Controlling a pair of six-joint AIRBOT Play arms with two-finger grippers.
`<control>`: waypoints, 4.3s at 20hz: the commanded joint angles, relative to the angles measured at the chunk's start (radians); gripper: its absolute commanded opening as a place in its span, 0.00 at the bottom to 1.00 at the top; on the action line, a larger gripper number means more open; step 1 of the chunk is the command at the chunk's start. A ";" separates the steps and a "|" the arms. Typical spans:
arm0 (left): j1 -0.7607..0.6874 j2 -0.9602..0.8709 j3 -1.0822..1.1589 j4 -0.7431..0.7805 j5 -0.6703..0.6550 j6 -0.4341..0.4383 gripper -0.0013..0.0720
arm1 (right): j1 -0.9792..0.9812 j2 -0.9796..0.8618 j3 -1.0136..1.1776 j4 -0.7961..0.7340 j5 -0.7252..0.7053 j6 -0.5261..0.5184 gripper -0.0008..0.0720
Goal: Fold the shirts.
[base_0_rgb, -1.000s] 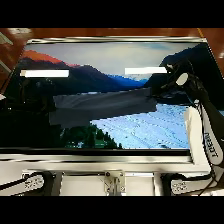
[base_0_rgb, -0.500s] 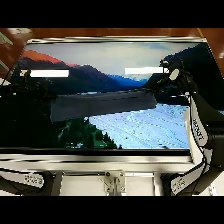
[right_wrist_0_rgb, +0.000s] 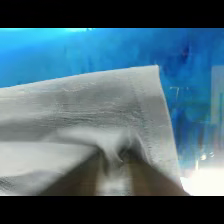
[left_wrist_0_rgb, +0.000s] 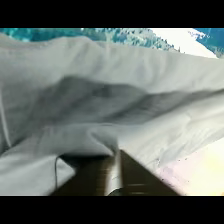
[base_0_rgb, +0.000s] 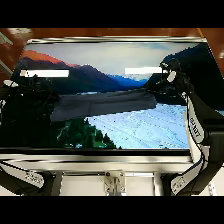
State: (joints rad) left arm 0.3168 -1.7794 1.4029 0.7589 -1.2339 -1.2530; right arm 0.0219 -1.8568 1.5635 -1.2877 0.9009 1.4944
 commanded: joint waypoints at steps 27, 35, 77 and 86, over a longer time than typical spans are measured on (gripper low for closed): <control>0.019 0.122 0.119 -0.124 -0.140 0.029 0.66 | -0.164 -0.149 0.008 0.449 0.190 -0.028 0.19; -0.118 0.118 0.112 -0.124 -0.094 0.063 0.07 | -0.166 0.043 0.008 0.440 0.306 -0.133 0.10; -0.112 0.827 -0.092 -0.467 0.277 0.116 0.07 | 0.632 0.075 0.007 0.404 -0.215 0.101 0.10; -0.114 0.916 -0.095 -0.455 0.160 0.116 0.07 | 0.580 0.009 0.007 0.737 -0.230 0.014 0.78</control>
State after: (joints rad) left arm 0.1989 -0.8738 1.3094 0.2947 -1.0500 -1.1374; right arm 0.6380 -1.8599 1.5700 -0.5930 0.5884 1.5543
